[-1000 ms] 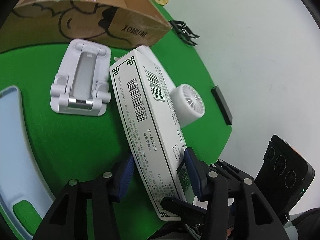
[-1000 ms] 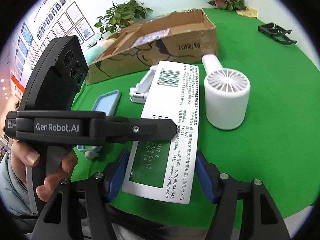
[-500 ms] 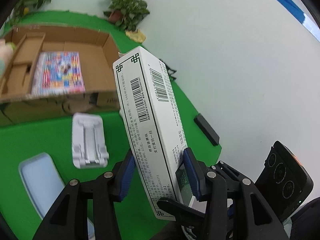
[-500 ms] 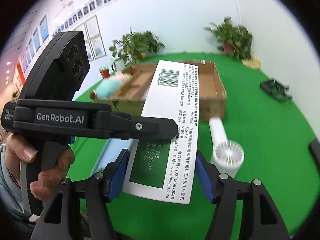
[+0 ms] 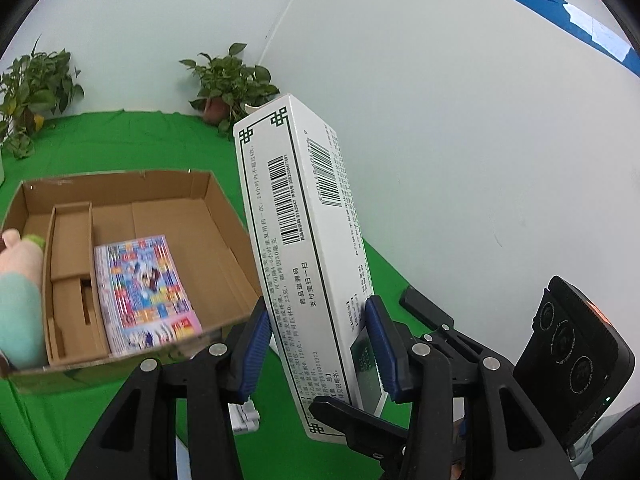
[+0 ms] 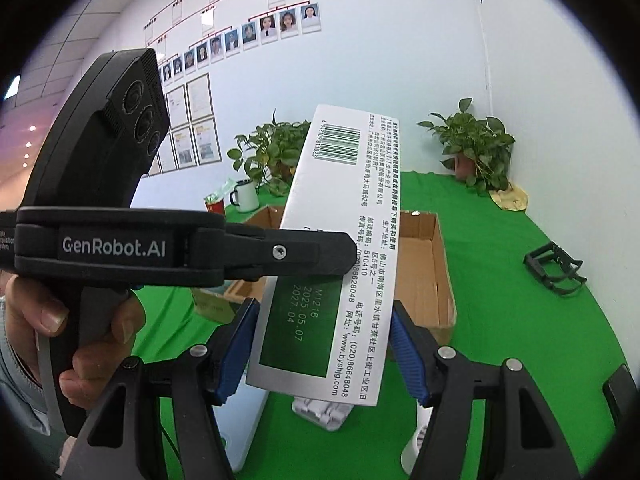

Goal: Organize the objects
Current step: 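Lift the white product box upright with both grippers, then carry the white product box over the cardboard box and lower it beside the board game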

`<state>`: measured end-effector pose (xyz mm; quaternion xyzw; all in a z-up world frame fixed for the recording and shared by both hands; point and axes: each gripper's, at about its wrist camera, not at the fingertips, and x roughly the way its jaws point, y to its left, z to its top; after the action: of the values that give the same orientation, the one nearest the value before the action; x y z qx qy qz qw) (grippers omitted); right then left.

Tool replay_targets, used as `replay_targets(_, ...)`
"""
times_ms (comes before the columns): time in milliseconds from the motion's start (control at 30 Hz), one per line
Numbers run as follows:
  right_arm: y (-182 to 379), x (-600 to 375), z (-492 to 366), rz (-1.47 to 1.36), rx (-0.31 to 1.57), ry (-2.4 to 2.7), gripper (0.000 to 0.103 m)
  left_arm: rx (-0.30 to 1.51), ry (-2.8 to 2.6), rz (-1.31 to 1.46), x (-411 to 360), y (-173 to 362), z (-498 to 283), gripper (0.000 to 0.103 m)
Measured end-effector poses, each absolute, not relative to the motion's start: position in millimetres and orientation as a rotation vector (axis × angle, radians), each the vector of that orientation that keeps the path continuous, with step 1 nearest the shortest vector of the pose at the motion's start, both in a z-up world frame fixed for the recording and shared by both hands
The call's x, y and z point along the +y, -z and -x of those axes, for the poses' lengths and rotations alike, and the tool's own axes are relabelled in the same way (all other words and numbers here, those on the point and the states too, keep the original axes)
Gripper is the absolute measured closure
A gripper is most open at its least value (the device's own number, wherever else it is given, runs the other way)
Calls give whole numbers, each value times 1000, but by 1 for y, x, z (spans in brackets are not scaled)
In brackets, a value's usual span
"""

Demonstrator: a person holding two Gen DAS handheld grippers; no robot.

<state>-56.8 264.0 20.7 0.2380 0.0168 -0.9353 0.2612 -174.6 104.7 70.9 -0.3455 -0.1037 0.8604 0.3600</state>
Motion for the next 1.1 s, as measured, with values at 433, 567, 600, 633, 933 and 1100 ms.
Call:
replay_targets(433,-44,259,119,-652,31,2520,40,-278,-2235,904,106,-99,249,59)
replay_targets(567,-43,265,142,-693,2,2500,40,-302,-2236,940,106,-94,281,59)
replay_targets(600,-42,264,148,-706,-1,2494,40,-308,-2236,949,106,-92,288,59)
replay_targets(633,-41,263,155,-719,-4,2490,40,-312,-2237,962,107,-90,297,59)
replay_targets(933,-17,258,203,-899,-54,2426,40,-325,-2222,1102,115,-48,355,59)
replay_targets(1100,3,256,225,-1012,-72,2388,40,-361,-2187,1190,117,-17,384,59)
